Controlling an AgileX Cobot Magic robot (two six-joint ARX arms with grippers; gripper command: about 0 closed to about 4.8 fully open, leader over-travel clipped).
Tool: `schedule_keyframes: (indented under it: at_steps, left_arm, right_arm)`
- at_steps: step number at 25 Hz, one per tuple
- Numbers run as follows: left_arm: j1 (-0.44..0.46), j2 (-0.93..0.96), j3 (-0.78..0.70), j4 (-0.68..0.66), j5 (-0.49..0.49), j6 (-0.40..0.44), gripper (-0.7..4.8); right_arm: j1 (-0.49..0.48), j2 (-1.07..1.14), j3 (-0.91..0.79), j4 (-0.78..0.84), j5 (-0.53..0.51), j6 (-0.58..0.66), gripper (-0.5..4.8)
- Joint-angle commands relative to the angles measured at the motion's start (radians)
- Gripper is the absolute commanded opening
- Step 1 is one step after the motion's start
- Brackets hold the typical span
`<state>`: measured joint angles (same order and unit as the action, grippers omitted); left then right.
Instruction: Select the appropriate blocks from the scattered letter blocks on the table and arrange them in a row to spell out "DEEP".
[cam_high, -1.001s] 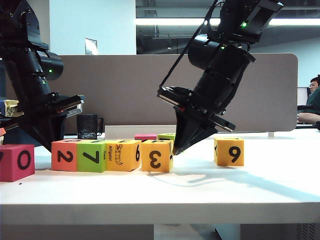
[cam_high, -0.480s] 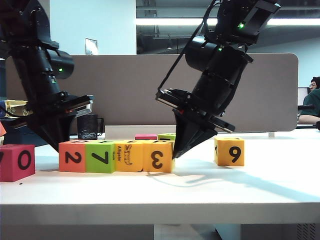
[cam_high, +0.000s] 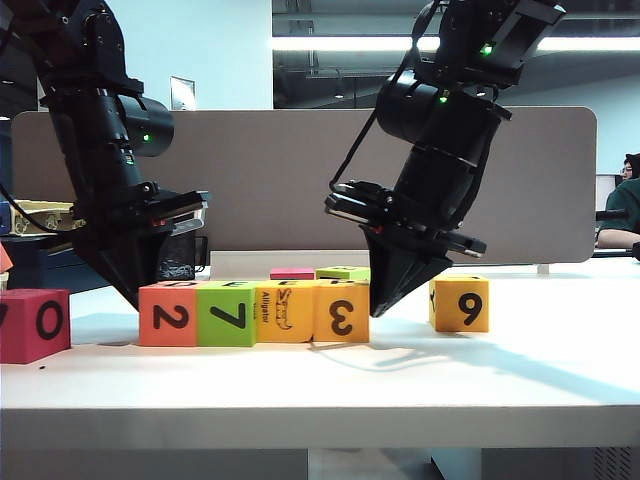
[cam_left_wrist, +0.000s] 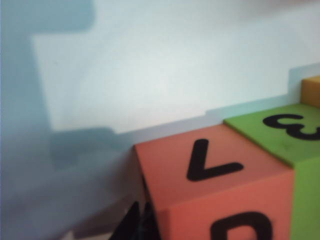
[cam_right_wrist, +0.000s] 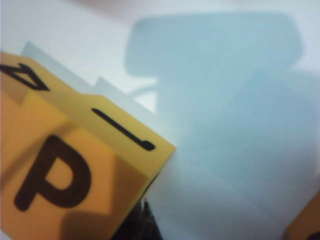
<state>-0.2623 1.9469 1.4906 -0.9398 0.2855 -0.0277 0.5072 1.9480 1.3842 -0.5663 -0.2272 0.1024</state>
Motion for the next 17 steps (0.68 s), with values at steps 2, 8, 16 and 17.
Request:
schedule_keyframes:
  at_steps: [2, 8, 16, 17]
  left_arm:
    - [-0.035, 0.0, -0.001, 0.014, 0.086, -0.018, -0.06]
    - [-0.037, 0.0, -0.001, 0.021, 0.048, -0.032, -0.06]
    - [-0.037, -0.002, 0.0, 0.053, -0.154, -0.026, -0.06]
    - [-0.037, -0.002, 0.002, 0.052, -0.178, -0.026, -0.06]
  right_arm:
    - [0.007, 0.005, 0.002, 0.026, 0.028, -0.006, -0.02]
    - [0.006, 0.004, 0.002, 0.024, 0.045, -0.006, -0.02]
    - [0.005, 0.002, 0.003, 0.024, 0.08, -0.006, -0.02]
    - [0.005, -0.001, 0.003, 0.024, 0.08, -0.006, -0.02]
